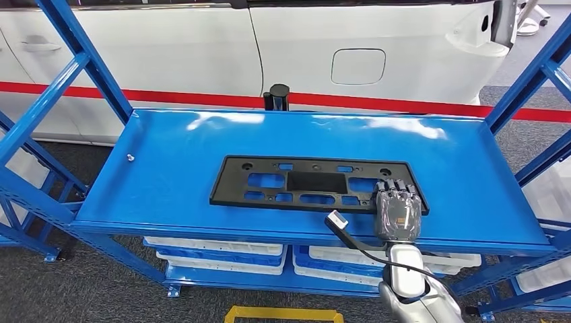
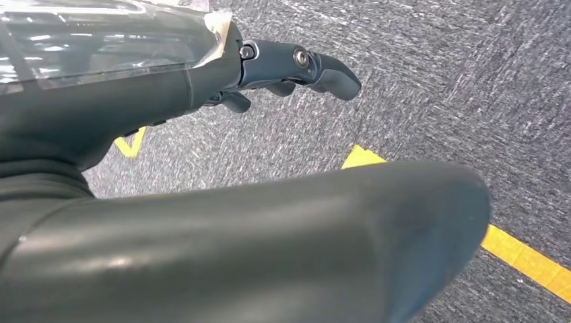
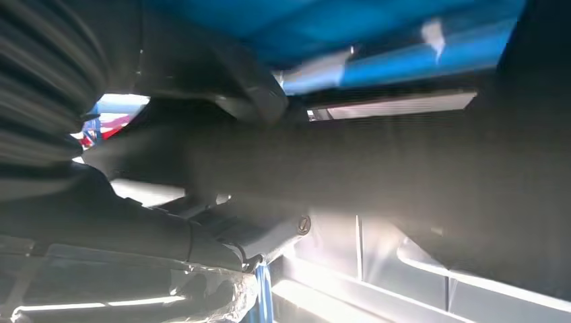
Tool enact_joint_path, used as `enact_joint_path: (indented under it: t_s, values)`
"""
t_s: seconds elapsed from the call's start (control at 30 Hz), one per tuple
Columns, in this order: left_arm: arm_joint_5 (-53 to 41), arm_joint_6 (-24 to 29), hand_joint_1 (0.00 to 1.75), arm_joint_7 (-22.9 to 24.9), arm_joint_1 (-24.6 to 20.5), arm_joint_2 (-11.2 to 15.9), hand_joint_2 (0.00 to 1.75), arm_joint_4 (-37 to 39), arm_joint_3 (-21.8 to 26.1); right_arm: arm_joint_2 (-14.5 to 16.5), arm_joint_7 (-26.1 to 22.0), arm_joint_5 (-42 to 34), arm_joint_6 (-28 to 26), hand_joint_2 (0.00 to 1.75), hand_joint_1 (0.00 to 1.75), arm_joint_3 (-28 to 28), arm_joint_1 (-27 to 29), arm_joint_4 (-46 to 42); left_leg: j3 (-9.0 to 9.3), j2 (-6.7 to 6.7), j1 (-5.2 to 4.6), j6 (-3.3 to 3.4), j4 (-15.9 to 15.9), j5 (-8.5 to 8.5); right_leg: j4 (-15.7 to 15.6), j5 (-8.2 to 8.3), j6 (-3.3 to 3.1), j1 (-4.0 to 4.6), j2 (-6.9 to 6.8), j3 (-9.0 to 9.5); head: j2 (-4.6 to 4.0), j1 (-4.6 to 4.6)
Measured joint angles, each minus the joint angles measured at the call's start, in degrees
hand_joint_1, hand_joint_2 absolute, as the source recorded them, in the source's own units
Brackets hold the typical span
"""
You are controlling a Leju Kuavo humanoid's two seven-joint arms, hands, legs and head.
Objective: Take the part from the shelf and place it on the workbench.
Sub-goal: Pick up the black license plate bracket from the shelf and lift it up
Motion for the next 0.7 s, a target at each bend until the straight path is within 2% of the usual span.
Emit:
enact_joint_path:
  t_s: [0.7]
  values:
    - [-2.71, -1.82, 0.0, -1.41, -0.47, 1.74, 0.0, 0.62, 0.0, -2.29, 1.81, 0.32, -7.26, 1.75, 1.75, -2.38, -0.59, 2.59, 0.04, -0.06, -0.06, 0.12, 0.01, -0.08, -0.36, 0.01, 0.02, -0.03, -0.03, 0.26, 0.01, 0.01]
